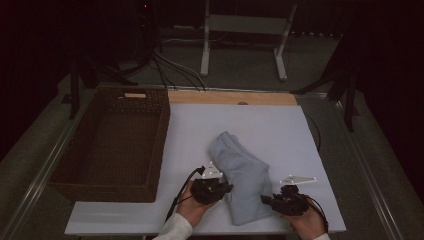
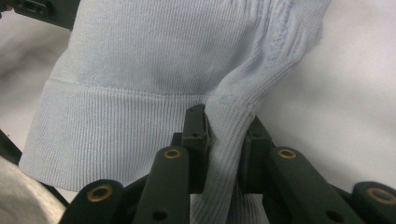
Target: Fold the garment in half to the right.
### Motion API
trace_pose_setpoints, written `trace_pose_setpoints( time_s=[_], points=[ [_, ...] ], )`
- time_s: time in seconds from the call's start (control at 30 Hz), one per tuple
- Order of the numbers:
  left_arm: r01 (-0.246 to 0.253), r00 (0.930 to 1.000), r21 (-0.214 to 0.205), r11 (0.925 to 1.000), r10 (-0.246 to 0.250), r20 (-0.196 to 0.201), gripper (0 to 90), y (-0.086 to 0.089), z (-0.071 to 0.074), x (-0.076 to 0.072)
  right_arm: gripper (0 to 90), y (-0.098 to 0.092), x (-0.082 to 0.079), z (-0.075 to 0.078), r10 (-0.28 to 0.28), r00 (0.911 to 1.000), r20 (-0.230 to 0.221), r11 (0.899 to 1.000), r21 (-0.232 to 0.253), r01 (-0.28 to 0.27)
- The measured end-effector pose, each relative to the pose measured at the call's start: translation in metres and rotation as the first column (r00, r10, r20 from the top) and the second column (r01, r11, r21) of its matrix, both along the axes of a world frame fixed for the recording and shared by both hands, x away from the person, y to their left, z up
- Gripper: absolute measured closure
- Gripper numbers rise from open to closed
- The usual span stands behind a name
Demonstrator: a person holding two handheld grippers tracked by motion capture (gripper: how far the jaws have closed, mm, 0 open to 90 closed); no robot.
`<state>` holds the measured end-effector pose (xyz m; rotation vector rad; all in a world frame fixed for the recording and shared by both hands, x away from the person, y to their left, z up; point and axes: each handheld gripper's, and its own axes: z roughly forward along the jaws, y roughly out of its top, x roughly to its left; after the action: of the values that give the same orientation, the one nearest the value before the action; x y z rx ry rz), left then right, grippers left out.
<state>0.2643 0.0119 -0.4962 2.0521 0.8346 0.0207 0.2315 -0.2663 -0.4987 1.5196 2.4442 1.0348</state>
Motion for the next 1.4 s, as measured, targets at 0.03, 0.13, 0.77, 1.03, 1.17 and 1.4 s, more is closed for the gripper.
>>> trace_pose_setpoints(
  time_s=[0.03,0.13,0.77,1.03,1.17,1.4],
  points=[
    [0.000,1.0000,-0.001,1.0000,0.000,-0.001,85.4,0.000,0.000,0.000,76.7,-0.001,0.000,0.000,0.003,1.0000,0.003,1.000,-0.002,-0.003],
    [0.006,1.0000,-0.002,1.0000,-0.006,-0.004,85.4,-0.002,0.000,-0.002,76.8,-0.002,-0.001,0.002,0.005,1.0000,-0.002,1.000,-0.012,-0.005],
    [-0.111,0.9937,-0.071,0.9912,0.111,-0.017,37.3,0.019,0.002,0.017,76.6,-0.005,-0.001,0.000,0.004,1.0000,0.001,1.000,-0.016,-0.004],
    [-0.157,0.9876,-0.091,0.9834,0.157,-0.005,28.8,0.025,0.003,0.030,76.5,-0.006,0.000,0.000,0.011,0.9999,0.000,1.000,-0.014,-0.011],
    [-0.167,0.9856,-0.085,0.9823,0.169,0.015,24.9,0.027,0.005,0.034,76.5,-0.007,0.000,0.000,0.012,0.9999,0.001,1.000,-0.014,-0.012],
    [-0.181,0.9809,-0.118,0.9763,0.188,0.051,22.5,0.033,0.012,0.043,76.4,-0.007,0.000,0.001,0.010,0.9999,0.001,1.000,-0.015,-0.010]
  ],
)
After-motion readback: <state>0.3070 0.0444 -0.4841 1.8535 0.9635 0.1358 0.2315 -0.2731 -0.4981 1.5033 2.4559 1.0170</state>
